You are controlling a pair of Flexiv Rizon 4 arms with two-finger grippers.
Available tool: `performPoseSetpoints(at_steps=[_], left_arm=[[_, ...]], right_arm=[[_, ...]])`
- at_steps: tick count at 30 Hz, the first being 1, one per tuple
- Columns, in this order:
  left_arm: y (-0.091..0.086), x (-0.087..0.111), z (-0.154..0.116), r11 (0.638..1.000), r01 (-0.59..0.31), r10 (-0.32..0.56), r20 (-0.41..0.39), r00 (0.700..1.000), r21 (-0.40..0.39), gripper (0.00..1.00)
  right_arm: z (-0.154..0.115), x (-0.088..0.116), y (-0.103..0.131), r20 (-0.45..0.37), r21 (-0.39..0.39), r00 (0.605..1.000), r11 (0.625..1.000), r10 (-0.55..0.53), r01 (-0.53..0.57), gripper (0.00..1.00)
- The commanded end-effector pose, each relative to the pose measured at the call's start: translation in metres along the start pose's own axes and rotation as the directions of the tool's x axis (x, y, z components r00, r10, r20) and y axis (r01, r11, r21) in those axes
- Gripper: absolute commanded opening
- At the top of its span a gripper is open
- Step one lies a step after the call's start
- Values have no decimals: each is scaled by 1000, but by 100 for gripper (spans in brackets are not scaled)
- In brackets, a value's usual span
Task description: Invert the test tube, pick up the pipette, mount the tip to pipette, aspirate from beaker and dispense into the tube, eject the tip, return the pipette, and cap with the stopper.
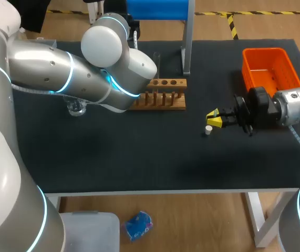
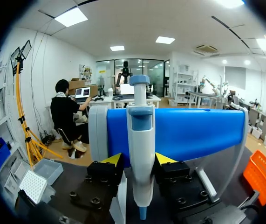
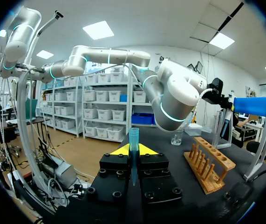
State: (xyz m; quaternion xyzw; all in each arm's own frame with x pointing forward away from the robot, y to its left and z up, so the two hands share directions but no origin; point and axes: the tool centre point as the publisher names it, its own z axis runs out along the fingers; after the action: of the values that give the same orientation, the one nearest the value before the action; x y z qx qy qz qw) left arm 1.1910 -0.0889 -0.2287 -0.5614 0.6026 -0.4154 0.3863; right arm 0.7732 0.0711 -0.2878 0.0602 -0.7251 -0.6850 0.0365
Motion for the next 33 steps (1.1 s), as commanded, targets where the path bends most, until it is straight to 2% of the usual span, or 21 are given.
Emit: performPoseSetpoints(at_steps=[1, 3, 12, 33], left_arm=[[2, 0, 5, 1000, 3, -3, -1, 1000, 6, 22], [2, 0, 4, 1000, 4, -4, -1, 1000, 6, 0], [-7, -3, -3, 1000, 6, -6, -2, 1000, 24, 0], [-61, -6, -18, 992, -36, 34, 18, 999, 122, 0]], right_arm=[[0, 1, 1, 1, 2, 1000, 1000, -1, 1, 0], [0, 1, 1, 1, 2, 1000, 1000, -1, 1, 0], [0, 1, 1, 1, 2, 1000, 1000, -1, 1, 0], [0, 1, 1, 1, 2, 1000, 1000, -1, 1, 0]])
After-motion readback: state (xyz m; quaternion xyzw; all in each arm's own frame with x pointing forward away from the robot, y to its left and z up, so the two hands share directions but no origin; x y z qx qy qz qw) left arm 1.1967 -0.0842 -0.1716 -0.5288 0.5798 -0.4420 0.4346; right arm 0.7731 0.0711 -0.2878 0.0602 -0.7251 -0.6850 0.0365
